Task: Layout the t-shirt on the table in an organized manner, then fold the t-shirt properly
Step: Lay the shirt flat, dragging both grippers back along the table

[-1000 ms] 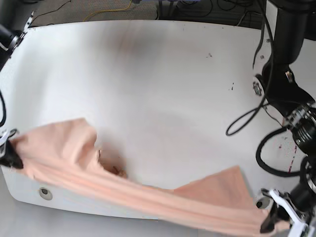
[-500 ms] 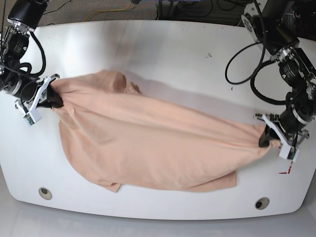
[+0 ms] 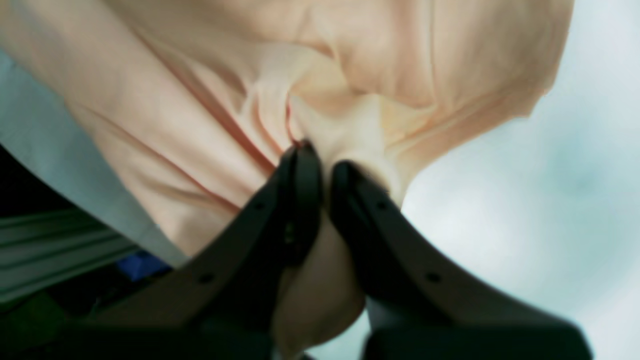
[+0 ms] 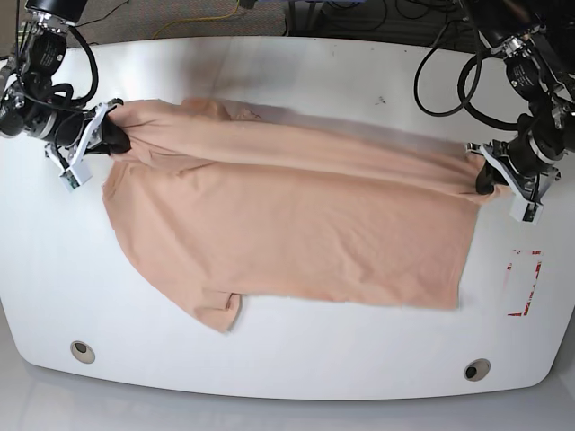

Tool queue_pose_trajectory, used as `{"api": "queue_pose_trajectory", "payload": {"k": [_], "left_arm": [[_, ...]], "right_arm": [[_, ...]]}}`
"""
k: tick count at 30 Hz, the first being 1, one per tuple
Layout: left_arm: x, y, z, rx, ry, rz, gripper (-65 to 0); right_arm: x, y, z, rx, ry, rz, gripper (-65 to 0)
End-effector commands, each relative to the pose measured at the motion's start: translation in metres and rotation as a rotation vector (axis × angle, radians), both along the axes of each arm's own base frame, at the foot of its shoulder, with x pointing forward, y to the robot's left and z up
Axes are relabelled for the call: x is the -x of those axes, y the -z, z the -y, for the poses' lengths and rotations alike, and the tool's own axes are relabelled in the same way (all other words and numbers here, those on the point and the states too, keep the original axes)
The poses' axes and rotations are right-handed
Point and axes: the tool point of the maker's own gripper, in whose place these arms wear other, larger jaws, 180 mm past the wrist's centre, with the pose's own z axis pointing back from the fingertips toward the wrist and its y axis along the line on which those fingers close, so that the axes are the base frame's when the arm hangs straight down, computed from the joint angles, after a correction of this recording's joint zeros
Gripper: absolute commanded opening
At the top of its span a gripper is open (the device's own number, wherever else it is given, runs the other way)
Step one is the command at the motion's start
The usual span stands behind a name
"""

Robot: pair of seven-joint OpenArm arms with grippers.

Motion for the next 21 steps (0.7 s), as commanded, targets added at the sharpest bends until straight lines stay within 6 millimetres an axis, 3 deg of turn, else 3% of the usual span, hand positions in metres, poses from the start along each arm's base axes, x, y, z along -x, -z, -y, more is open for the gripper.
{"api": "queue_pose_trajectory", "payload": {"k": [1,11,21], "left_arm": [[0.002,-0.009,-0.012,-0.038,-0.006,0.028,-65.0],[0.031,0.016,-0.014,-0.043,-0.007,-0.069,-65.0],[0.025,0.016,-0.013,-0.033,-0.014,-0.064,-65.0]], "right_arm": [[0.002,-0.004,0.004,0.016,0.002,0.009,-65.0],[0.028,0.015,-0.002,-0.008,0.009,-0.066,-65.0],[0.032,0.02,-0.006,-0.025,0.016,-0.08,-65.0]]}}
